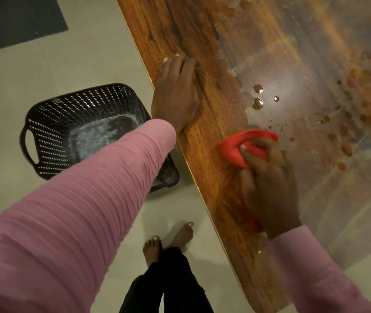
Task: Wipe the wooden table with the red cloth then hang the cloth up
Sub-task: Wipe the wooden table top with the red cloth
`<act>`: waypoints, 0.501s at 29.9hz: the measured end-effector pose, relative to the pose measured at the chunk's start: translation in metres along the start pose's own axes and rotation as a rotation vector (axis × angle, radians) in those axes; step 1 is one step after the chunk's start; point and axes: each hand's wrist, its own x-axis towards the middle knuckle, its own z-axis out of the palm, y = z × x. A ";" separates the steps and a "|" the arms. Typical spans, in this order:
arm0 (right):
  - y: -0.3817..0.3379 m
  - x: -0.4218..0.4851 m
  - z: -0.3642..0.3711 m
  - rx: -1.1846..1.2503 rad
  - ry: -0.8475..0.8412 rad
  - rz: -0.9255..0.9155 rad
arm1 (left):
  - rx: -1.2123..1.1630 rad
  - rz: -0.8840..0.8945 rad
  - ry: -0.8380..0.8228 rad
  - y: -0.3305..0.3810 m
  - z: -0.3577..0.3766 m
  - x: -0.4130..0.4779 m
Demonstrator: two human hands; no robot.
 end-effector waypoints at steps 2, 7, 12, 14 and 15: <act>-0.004 -0.002 0.002 0.002 0.025 0.023 | 0.025 0.014 0.006 0.001 -0.001 0.001; -0.026 -0.045 0.007 0.024 -0.072 -0.183 | 0.100 0.065 -0.027 0.003 -0.002 0.000; -0.014 -0.069 0.003 0.016 -0.117 -0.290 | 0.108 0.052 -0.064 0.023 -0.005 -0.022; -0.001 -0.062 -0.001 -0.018 -0.057 -0.195 | 0.106 0.044 -0.101 0.037 -0.004 -0.045; 0.006 -0.058 -0.003 -0.036 -0.027 -0.135 | 0.117 0.030 -0.130 0.043 -0.002 -0.056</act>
